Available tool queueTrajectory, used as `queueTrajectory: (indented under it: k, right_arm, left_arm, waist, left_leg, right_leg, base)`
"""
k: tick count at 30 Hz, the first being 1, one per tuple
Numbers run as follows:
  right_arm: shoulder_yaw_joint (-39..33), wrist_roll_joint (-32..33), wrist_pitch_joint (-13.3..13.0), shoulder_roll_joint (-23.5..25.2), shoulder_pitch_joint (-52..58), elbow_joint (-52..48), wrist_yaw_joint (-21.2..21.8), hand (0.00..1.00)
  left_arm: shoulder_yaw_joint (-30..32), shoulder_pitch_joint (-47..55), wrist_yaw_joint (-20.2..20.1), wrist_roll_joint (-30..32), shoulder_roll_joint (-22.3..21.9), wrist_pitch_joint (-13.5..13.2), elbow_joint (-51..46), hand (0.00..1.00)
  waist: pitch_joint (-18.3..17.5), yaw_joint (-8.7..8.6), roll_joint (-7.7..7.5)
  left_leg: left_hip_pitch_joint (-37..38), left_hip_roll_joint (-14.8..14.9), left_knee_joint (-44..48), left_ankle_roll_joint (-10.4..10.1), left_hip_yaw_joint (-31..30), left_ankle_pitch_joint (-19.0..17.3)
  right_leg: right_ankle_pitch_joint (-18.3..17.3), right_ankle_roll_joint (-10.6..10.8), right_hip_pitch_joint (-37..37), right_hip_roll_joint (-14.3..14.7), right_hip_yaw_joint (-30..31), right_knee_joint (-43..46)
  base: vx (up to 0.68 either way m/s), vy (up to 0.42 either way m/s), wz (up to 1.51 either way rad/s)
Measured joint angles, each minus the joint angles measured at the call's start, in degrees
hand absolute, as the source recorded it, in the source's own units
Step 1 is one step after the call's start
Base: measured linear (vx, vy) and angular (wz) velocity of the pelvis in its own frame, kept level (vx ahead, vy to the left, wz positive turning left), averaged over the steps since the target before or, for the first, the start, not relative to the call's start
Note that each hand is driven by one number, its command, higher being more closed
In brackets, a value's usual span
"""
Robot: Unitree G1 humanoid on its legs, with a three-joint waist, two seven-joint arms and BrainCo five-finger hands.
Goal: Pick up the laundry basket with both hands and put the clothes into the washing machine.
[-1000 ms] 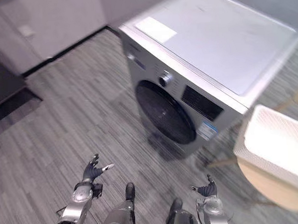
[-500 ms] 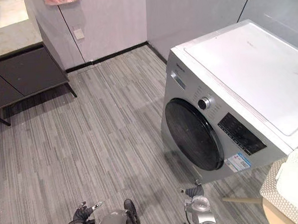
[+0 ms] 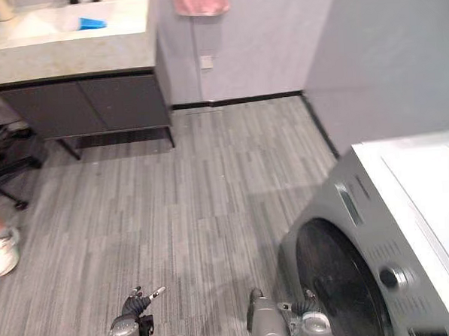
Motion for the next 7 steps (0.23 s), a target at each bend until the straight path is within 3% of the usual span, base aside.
queueTrajectory:
  k: [3, 5, 6, 7]
  right_arm:
    - [-0.9, 0.0, 0.1, 0.3, -0.1, -0.1, -0.1, 0.0]
    - [-2.4, 0.0, 0.2, -0.1, 0.3, 0.0, -0.2, 0.0]
    - [-3.0, 0.0, 0.2, -0.7, 0.7, 0.3, -0.2, 0.0]
    - [-3.3, -0.1, 0.3, -0.1, 0.5, 1.1, -0.2, 0.0]
  left_arm:
    - [-0.4, -1.2, 0.0, 0.0, -0.5, 0.1, -2.3, 0.0]
    - [-0.4, -2.3, 0.0, 0.1, -1.0, 0.2, -1.8, 0.0]
    - [-0.4, -2.3, 0.0, 0.2, -1.4, 0.2, -1.4, 0.0]
    - [-0.4, -2.5, 0.0, 0.2, -0.4, 0.2, -0.2, 0.0]
  waist:
    - [-0.6, 0.0, -0.74]
    - [-1.2, 0.06, 0.41]
    - [-2.2, 0.15, 2.29]
    - [-2.3, 0.11, 1.03]
  left_leg:
    - [-0.4, 1.4, -10.8, 0.1, 6.8, -0.1]
    - [0.2, 1.1, -21.3, -0.6, 7.5, 3.8]
    - [0.9, 0.8, -26.5, -0.1, 6.7, 8.1]
    - [2.8, -1.1, -30.4, 0.1, 6.3, 8.3]
  right_leg:
    - [-0.1, 0.5, 5.4, -1.9, -4.3, -5.6]
    - [-0.5, 2.1, 6.6, -1.7, -6.5, -6.5]
    - [-1.4, 3.7, 6.8, -0.8, -6.9, -6.4]
    - [-1.3, 4.6, 7.1, -1.5, -6.7, -6.6]
  base:
    - [0.23, -0.052, 0.58]
    - [0.14, 0.085, 0.63]
    - [0.13, 0.18, 0.47]
    - [0.11, 0.157, 0.33]
